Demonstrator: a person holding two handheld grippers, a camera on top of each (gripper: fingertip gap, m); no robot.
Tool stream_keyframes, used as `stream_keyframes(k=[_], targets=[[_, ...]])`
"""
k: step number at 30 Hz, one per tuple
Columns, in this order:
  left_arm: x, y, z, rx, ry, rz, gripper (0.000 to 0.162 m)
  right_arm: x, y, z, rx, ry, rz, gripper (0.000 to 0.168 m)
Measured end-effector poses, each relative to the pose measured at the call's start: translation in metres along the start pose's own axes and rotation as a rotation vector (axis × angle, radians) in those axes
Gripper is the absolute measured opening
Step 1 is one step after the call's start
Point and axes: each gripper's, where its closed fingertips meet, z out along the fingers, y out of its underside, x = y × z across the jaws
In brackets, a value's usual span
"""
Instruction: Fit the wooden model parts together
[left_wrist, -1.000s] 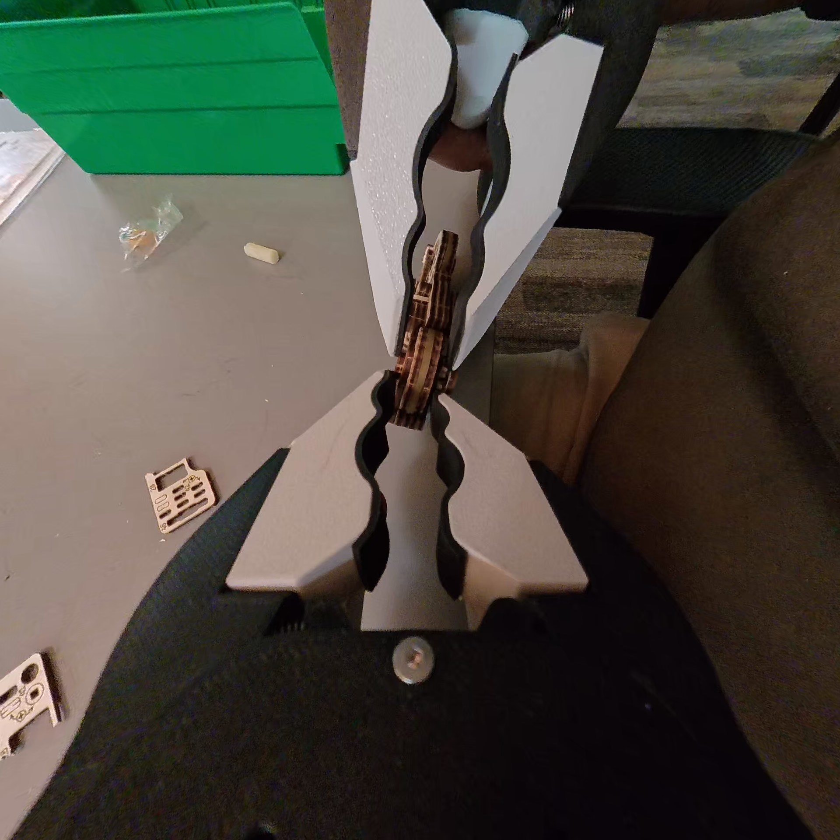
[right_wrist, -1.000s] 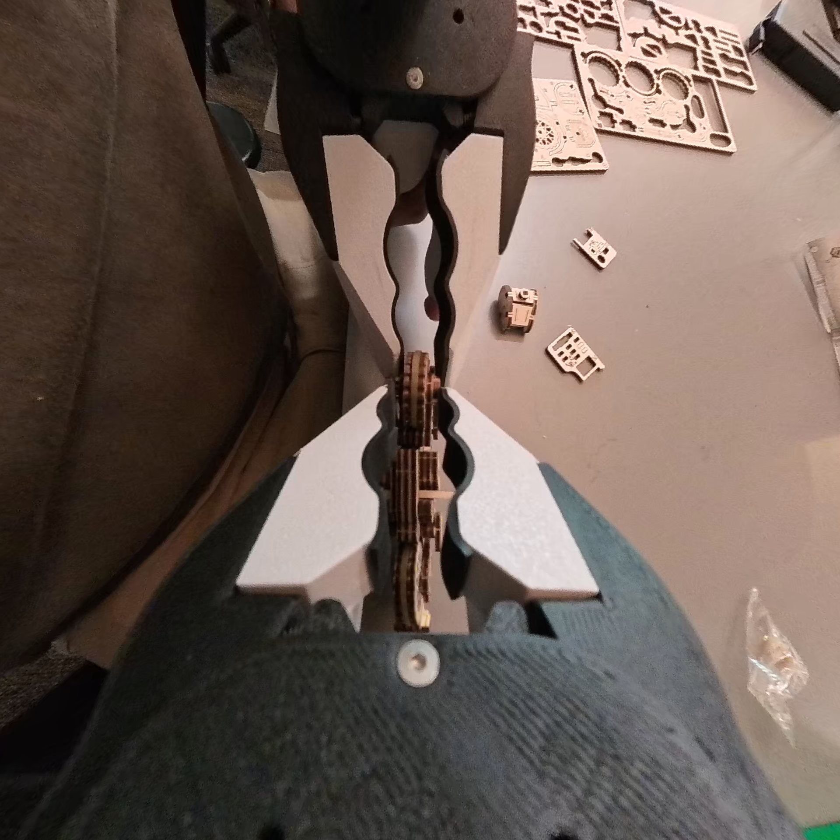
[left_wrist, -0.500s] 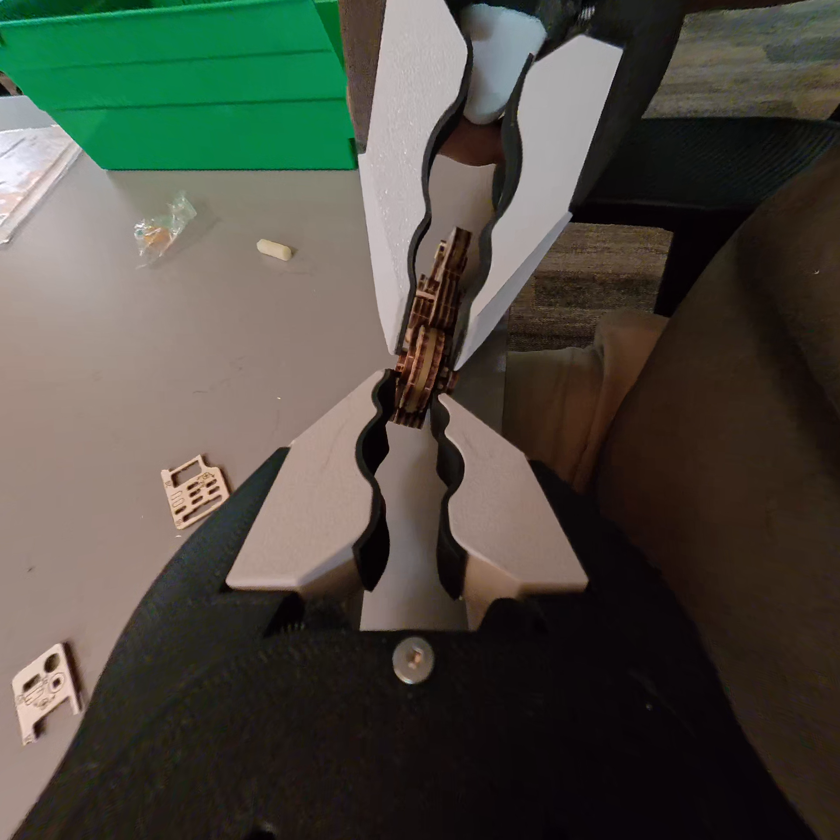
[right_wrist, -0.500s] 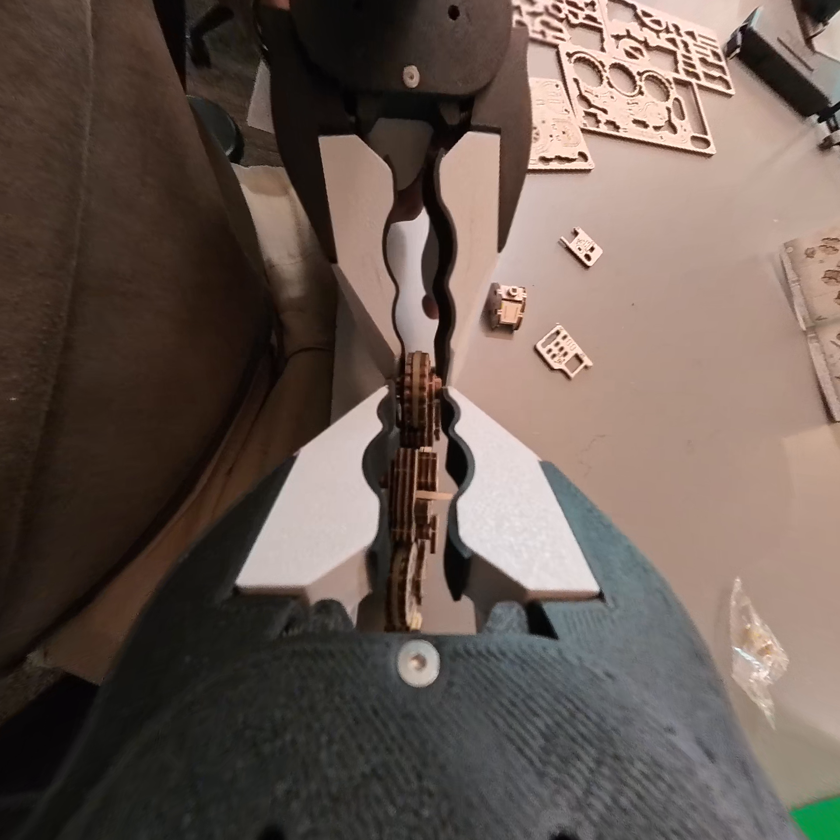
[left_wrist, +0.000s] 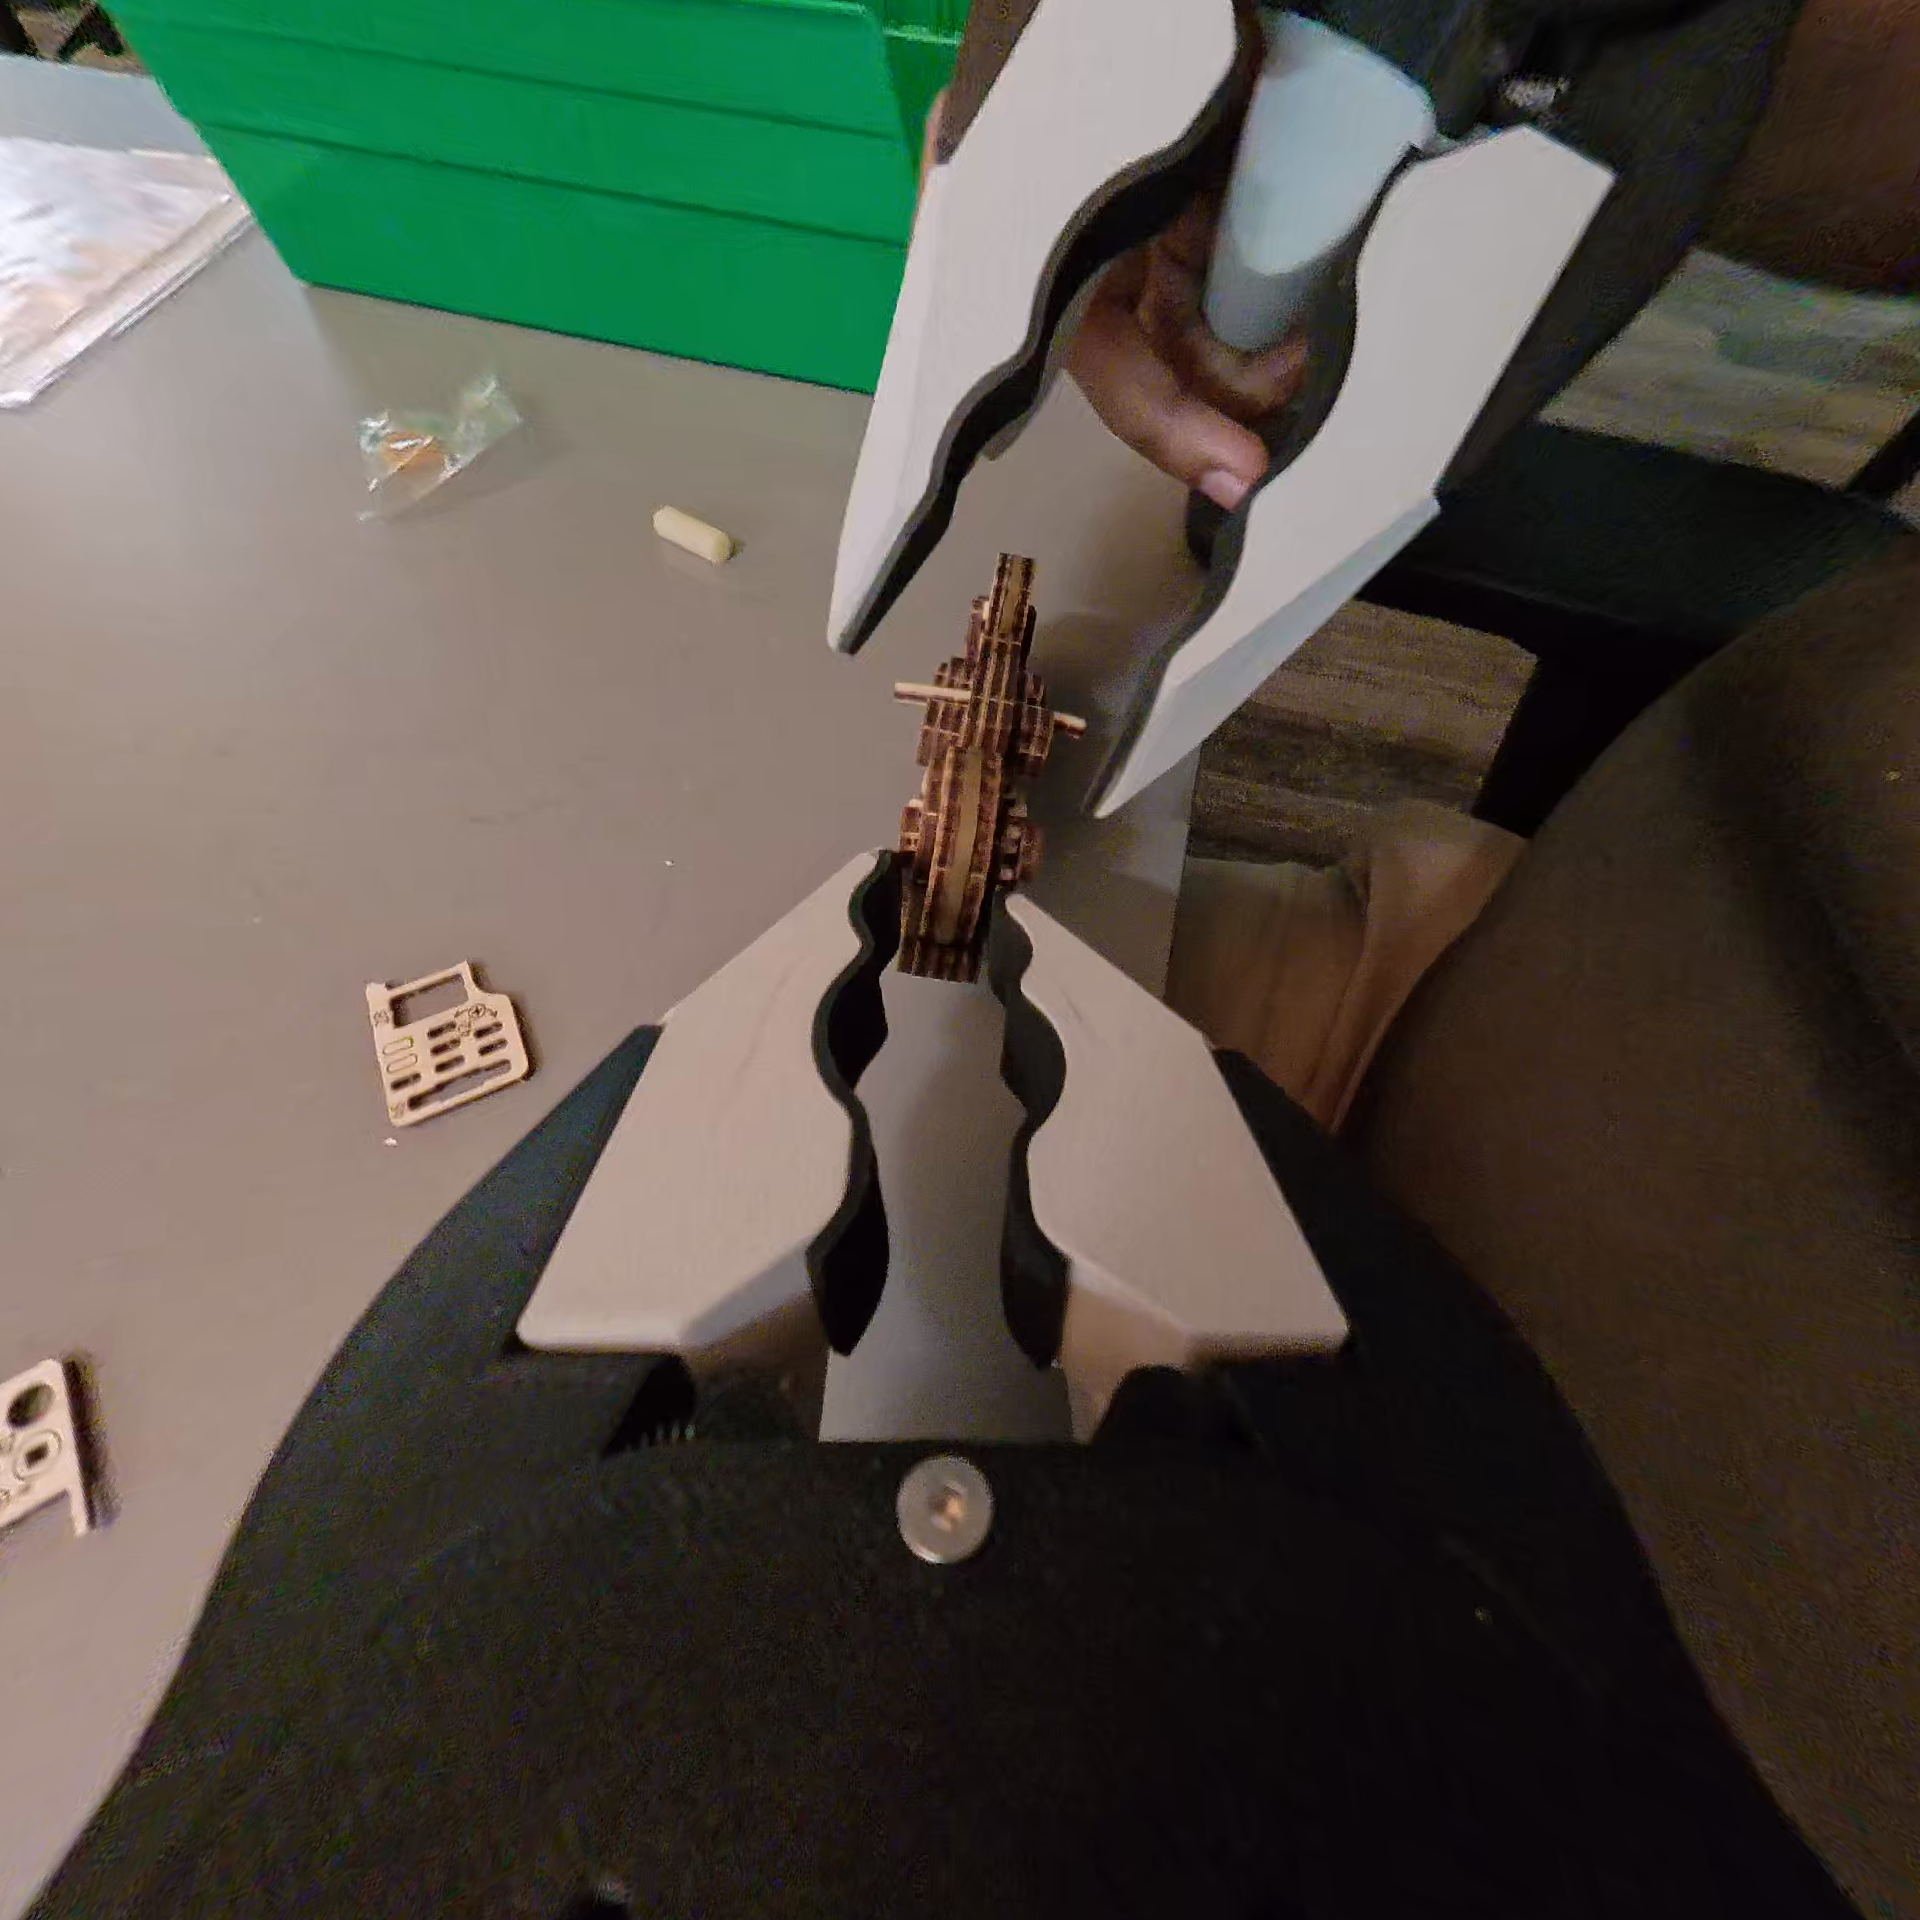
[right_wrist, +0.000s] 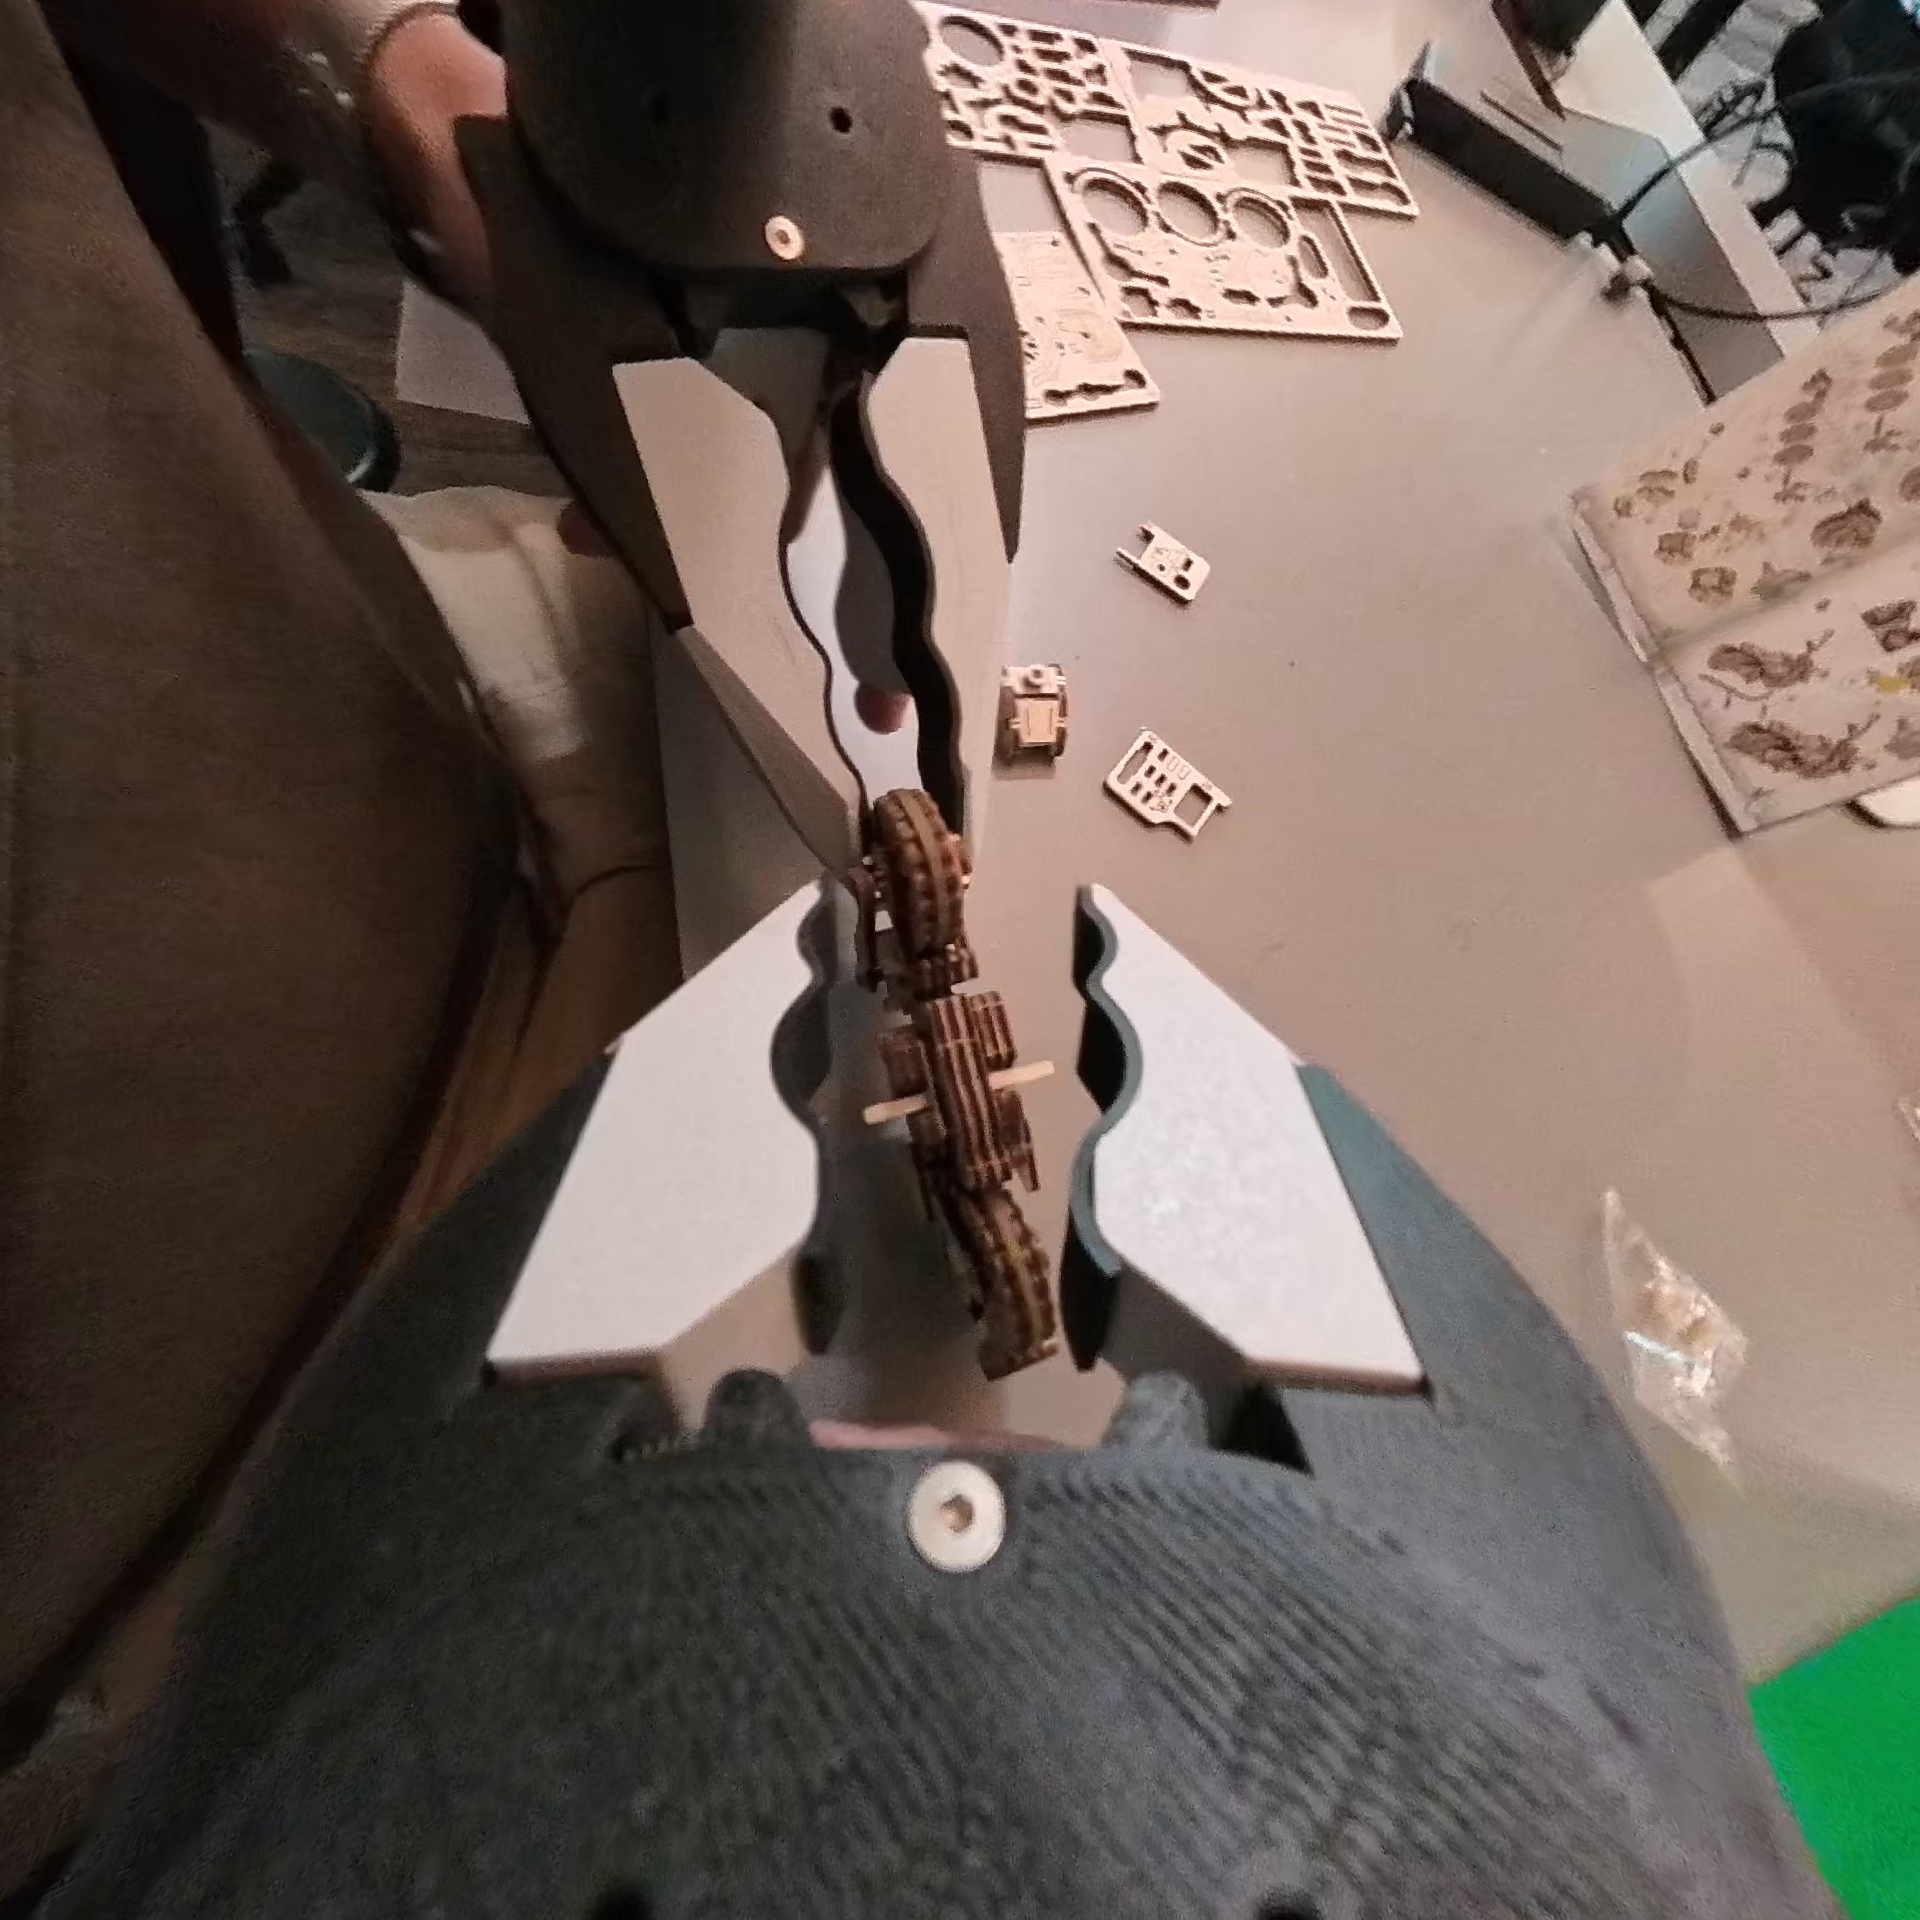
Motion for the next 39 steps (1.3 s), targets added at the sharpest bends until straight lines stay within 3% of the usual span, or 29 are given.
stream_keyframes(k=[1, 5, 9, 14, 17, 24, 28, 32, 37, 39], targets=[[-0.003, 0.000, 0.000, 0.000, -0.008, -0.027, 0.015, 0.002, 0.001, 0.001, -0.004, 0.019, 0.025, 0.047], [-0.012, 0.001, -0.003, 0.013, -0.016, -0.126, 0.015, 0.013, -0.006, 0.003, 0.076, 0.080, 0.151, 0.049], [-0.018, 0.001, -0.006, 0.027, -0.014, -0.184, 0.015, 0.029, -0.018, -0.002, 0.241, 0.121, 0.341, 0.036], [-0.021, 0.002, -0.009, 0.037, 0.003, -0.241, 0.015, 0.043, -0.008, -0.008, 0.255, 0.158, 0.447, 0.028], [-0.024, 0.003, -0.010, 0.044, 0.017, -0.285, 0.015, 0.043, -0.006, -0.001, 0.235, 0.123, 0.509, 0.007], [-0.028, 0.005, -0.011, 0.051, 0.047, -0.359, 0.015, 0.044, -0.001, 0.004, 0.202, 0.098, 0.568, 0.000], [-0.028, 0.005, -0.011, 0.050, 0.050, -0.370, 0.015, 0.035, 0.002, 0.008, 0.168, -0.022, 0.648, 0.000], [-0.026, 0.005, -0.010, 0.043, 0.048, -0.351, 0.015, 0.026, -0.016, 0.003, 0.263, -0.233, 0.801, 0.000], [-0.017, 0.003, -0.011, 0.033, 0.061, -0.223, 0.015, 0.030, -0.017, -0.003, 0.273, -0.149, 0.621, 0.000], [-0.016, 0.006, -0.012, 0.002, 0.023, -0.091, 0.015, 0.021, -0.021, -0.004, 0.259, -0.151, 0.503, 0.011]])
